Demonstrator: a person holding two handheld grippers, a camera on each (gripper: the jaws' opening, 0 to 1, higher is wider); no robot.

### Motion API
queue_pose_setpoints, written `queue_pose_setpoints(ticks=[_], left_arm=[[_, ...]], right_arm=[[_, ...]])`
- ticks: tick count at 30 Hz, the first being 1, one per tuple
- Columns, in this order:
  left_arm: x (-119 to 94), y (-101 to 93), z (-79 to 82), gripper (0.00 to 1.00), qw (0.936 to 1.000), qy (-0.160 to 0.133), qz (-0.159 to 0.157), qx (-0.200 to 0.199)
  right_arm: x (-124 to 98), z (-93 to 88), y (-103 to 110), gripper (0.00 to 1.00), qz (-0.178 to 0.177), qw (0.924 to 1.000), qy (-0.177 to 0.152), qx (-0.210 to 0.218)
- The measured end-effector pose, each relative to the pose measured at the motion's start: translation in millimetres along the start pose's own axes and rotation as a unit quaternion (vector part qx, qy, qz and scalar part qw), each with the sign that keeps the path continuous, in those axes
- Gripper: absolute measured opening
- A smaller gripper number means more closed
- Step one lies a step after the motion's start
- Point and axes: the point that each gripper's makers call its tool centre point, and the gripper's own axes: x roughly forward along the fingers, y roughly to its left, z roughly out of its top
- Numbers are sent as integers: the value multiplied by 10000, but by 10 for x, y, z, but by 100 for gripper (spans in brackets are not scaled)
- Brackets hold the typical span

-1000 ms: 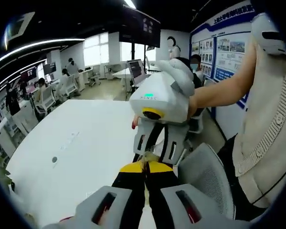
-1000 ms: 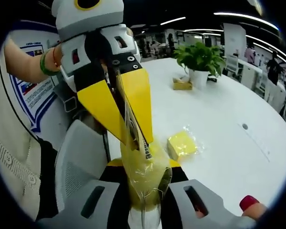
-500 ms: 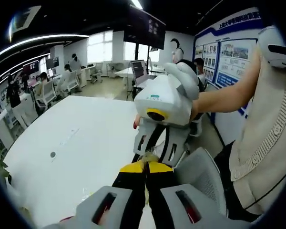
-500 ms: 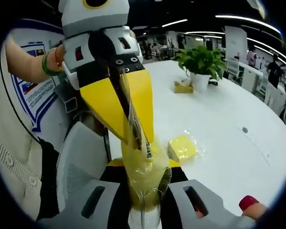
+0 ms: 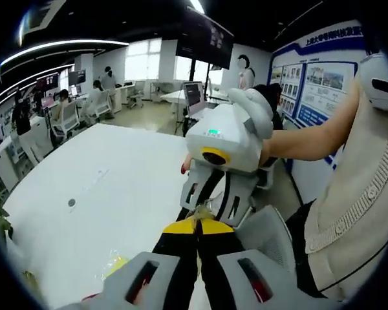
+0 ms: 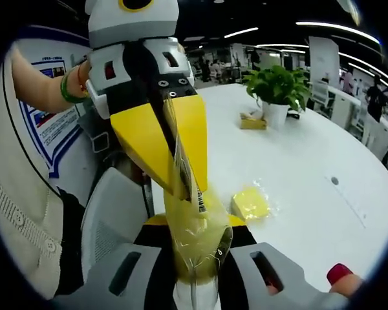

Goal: Compare the silicone blocks by pressing each to a similar depth, holding the contact briefly, and releasing to observe deformation and rebound differences across the visible hardness samples.

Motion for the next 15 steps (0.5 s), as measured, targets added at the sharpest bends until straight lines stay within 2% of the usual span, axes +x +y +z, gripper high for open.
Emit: queue_pose_setpoints(ticks=[5,15], left_arm=[[-9,-12,22,0,9998,87,60,146],[-16,-2,53,0,9997,173,32,190]], right_arm=[[-14,21,-3,14,5,10000,-34,-13],[-36,52,-20,14,-10,9999,-111,-19]])
